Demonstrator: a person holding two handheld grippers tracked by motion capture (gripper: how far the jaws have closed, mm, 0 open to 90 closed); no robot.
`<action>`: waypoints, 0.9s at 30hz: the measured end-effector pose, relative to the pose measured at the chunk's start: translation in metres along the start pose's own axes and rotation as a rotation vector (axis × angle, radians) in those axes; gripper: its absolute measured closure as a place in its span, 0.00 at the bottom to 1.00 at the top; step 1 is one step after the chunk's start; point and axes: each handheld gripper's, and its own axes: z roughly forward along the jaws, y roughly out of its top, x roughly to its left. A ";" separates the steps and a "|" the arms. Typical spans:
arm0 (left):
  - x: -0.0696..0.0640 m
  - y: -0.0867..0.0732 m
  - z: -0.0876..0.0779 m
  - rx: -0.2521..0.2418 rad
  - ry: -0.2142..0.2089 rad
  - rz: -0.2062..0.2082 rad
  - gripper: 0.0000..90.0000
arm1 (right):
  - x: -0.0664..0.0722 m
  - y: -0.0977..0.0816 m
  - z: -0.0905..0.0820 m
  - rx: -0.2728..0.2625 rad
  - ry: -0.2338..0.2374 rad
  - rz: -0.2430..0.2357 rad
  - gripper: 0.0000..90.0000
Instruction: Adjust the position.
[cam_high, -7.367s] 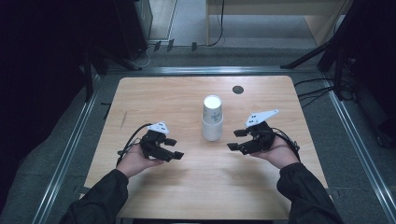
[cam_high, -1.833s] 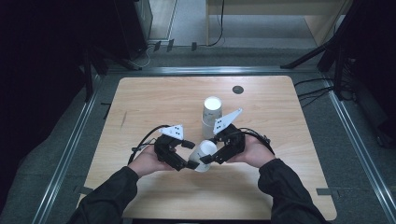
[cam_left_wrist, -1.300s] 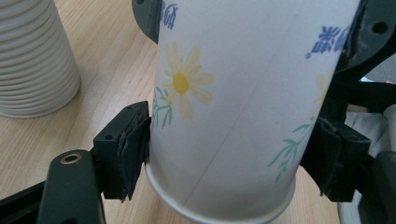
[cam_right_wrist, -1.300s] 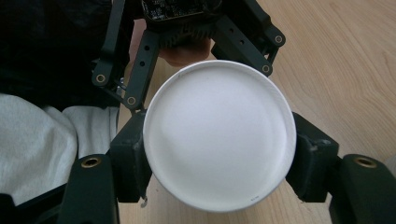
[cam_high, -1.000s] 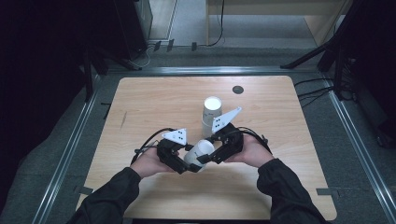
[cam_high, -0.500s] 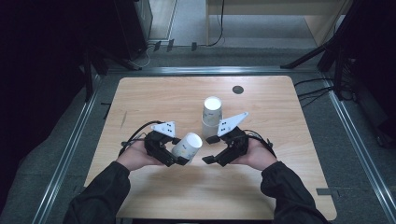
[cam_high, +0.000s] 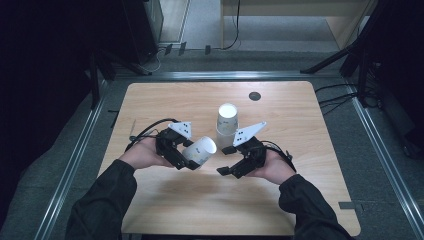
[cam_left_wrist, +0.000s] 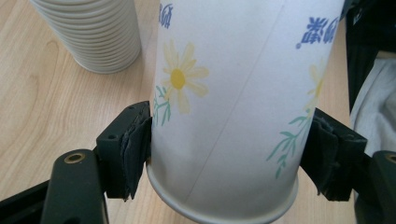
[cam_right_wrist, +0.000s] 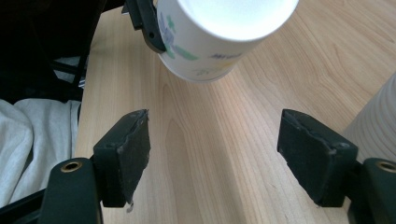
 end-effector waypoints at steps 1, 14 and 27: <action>0.000 0.001 0.001 0.003 -0.001 0.007 0.27 | 0.000 0.000 0.000 -0.006 0.000 0.000 0.29; -0.006 0.004 0.019 0.111 0.005 0.048 0.27 | -0.003 -0.004 -0.002 -0.031 -0.015 -0.001 0.29; -0.013 0.009 0.035 0.170 -0.022 0.067 0.27 | 0.000 -0.003 0.010 -0.024 0.010 -0.011 0.28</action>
